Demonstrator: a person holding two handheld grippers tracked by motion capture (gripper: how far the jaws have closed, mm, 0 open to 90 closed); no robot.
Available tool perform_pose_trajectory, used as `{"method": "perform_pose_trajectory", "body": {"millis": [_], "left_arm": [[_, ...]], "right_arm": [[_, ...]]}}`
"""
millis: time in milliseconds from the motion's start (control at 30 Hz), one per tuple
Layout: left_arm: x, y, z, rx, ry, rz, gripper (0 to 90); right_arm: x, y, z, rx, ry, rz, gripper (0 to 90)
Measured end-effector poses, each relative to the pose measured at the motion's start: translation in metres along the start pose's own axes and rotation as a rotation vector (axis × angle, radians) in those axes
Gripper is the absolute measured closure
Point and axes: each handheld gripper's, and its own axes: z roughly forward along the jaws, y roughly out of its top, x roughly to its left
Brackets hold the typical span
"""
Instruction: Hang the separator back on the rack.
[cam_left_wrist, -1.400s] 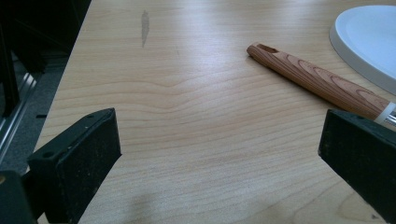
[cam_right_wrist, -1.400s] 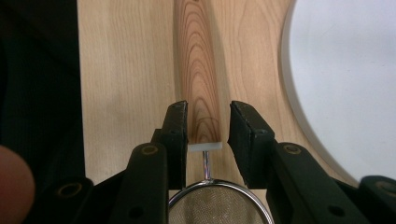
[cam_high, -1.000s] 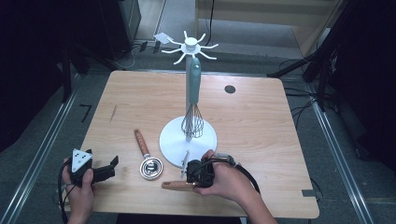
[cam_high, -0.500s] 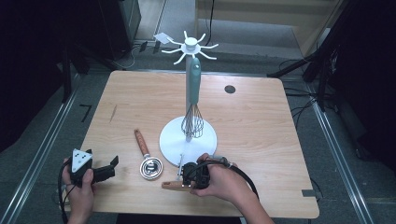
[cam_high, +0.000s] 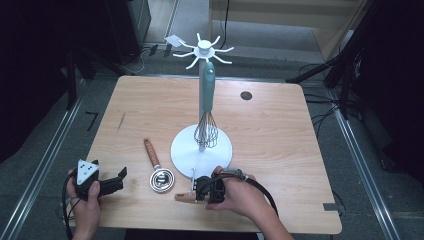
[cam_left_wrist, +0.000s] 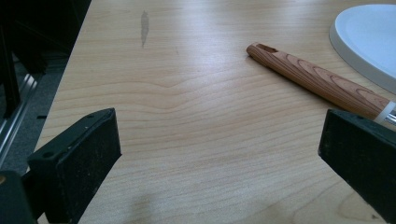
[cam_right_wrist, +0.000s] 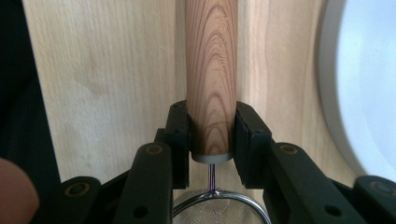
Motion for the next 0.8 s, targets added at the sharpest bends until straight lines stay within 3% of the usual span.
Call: {"method": "perform_pose_trajectory", "body": {"millis": [100,133,167,200,267,300,333,600,633,667,700,800], "left_arm": [[0.0,0.0,0.0,0.0,0.0,0.0,0.0],[0.0,0.0,0.0,0.0,0.0,0.0,0.0],[0.0,0.0,0.0,0.0,0.0,0.0,0.0],[0.0,0.0,0.0,-0.001,0.001,-0.001,0.0],[0.0,0.0,0.0,-0.001,0.0,-0.001,0.0],[0.0,0.0,0.0,-0.002,0.0,-0.001,0.0],[0.0,0.0,0.0,-0.001,0.0,0.0,0.0],[0.0,0.0,0.0,-0.001,0.0,-0.001,0.0],[0.0,0.0,0.0,-0.001,0.0,-0.001,0.0],[0.0,0.0,0.0,0.001,0.001,0.0,0.0],[0.0,0.0,0.0,0.0,0.0,0.0,0.0],[0.0,0.0,0.0,0.0,0.0,0.0,0.0]], "right_arm": [[-0.004,-0.006,-0.005,-0.042,-0.018,0.009,71.4],[-0.008,-0.007,-0.005,-0.075,-0.022,-0.033,71.4],[-0.009,-0.008,-0.007,-0.082,-0.024,-0.019,71.4],[-0.007,-0.011,-0.011,-0.064,-0.024,0.043,71.4],[-0.009,-0.015,-0.015,-0.073,-0.044,0.07,71.4],[-0.015,-0.017,-0.014,-0.104,-0.053,0.02,71.4],[-0.011,-0.02,-0.017,-0.075,-0.052,0.093,71.4],[-0.023,-0.04,-0.023,-0.107,-0.062,0.165,71.4],[-0.025,-0.042,-0.023,-0.116,-0.066,0.165,71.4],[-0.03,-0.044,-0.023,-0.155,-0.077,0.11,71.4],[-0.026,-0.046,-0.026,-0.121,-0.07,0.19,71.4],[-0.03,-0.052,-0.029,-0.126,-0.083,0.21,71.4]]}}
